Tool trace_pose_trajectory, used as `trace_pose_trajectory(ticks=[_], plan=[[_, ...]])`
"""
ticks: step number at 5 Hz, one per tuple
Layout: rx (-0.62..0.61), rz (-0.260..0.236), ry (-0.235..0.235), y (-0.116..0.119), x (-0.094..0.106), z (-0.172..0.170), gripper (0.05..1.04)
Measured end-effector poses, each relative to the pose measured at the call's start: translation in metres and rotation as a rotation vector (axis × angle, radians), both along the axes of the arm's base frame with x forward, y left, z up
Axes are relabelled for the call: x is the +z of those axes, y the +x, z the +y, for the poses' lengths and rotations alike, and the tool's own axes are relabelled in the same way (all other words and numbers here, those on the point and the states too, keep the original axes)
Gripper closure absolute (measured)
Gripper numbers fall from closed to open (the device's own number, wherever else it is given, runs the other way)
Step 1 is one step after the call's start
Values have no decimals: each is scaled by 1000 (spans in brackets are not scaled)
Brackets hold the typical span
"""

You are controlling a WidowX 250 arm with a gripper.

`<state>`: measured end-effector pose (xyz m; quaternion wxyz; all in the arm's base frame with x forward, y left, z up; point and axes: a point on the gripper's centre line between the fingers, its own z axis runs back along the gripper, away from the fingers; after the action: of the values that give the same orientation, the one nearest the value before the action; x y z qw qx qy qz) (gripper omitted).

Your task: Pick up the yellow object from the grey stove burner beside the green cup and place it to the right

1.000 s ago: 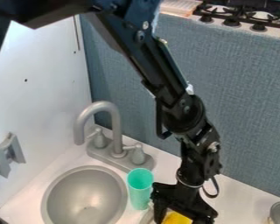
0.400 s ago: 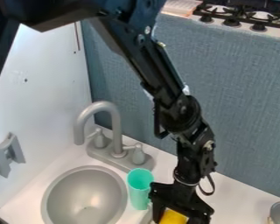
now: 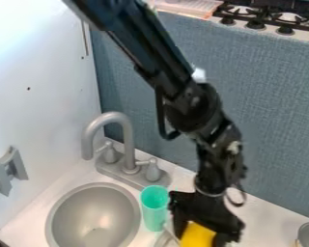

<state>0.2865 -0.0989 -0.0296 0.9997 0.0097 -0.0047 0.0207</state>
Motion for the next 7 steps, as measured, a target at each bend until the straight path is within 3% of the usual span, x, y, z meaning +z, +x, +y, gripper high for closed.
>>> trace_pose_trajectory(ticks=[1,3,4,5,7], plan=[[-102,-5,0,-11,7,-29,195],[-231,-20,-94,-25,11,-101,195],[-290,-7,-149,-21,4,-124,195],[-292,22,-140,-16,-8,-129,195],[-358,12,-202,-11,-31,-158,195]])
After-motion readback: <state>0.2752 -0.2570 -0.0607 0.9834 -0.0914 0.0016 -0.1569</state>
